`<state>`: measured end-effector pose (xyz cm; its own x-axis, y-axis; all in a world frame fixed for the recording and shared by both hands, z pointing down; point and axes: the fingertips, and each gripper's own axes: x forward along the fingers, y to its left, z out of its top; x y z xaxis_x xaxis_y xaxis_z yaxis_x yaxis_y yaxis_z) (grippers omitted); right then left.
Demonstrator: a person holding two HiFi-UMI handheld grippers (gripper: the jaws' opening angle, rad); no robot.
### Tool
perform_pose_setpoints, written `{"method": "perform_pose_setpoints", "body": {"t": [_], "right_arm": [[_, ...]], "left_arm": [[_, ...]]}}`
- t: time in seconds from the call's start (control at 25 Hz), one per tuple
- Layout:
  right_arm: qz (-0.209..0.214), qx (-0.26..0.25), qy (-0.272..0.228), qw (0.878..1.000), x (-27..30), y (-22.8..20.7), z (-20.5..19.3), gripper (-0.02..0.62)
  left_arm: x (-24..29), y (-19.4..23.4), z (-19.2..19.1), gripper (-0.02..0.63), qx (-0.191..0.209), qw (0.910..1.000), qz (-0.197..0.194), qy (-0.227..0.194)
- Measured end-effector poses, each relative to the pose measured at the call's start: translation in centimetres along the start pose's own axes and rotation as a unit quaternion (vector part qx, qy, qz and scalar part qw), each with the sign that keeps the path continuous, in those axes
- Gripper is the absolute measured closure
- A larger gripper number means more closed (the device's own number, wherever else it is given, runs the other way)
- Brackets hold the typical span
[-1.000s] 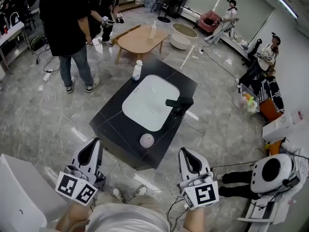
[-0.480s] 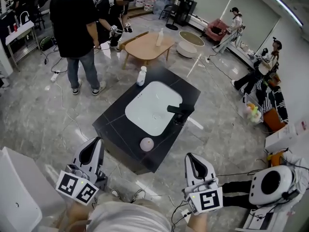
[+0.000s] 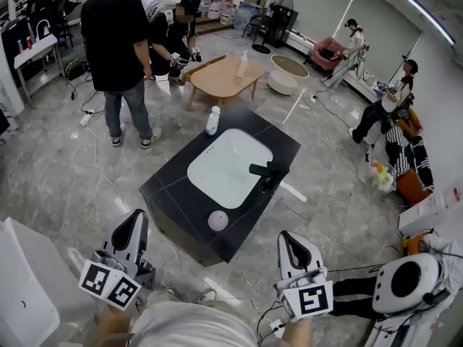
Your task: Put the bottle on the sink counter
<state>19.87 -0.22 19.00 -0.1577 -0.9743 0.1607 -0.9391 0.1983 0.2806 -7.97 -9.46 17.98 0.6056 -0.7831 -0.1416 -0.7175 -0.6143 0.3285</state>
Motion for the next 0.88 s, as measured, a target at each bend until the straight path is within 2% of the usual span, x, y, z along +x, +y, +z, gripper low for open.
{"method": "perform_pose_setpoints", "body": {"t": [0.48, 0.88], "right_arm": [[0.033, 0.002, -0.008, 0.999, 1.5, 1.6, -0.7, 0.584], [0.054, 0.012, -0.017, 0.998, 2.3, 3.5, -0.5, 0.584]], "left_arm": [[-1.1, 0.8, -1.2, 0.592, -0.013, 0.9996, 0.025, 0.002], [-3.4, 1.8, -0.3, 0.592, -0.002, 0.9988, 0.049, 0.001]]}}
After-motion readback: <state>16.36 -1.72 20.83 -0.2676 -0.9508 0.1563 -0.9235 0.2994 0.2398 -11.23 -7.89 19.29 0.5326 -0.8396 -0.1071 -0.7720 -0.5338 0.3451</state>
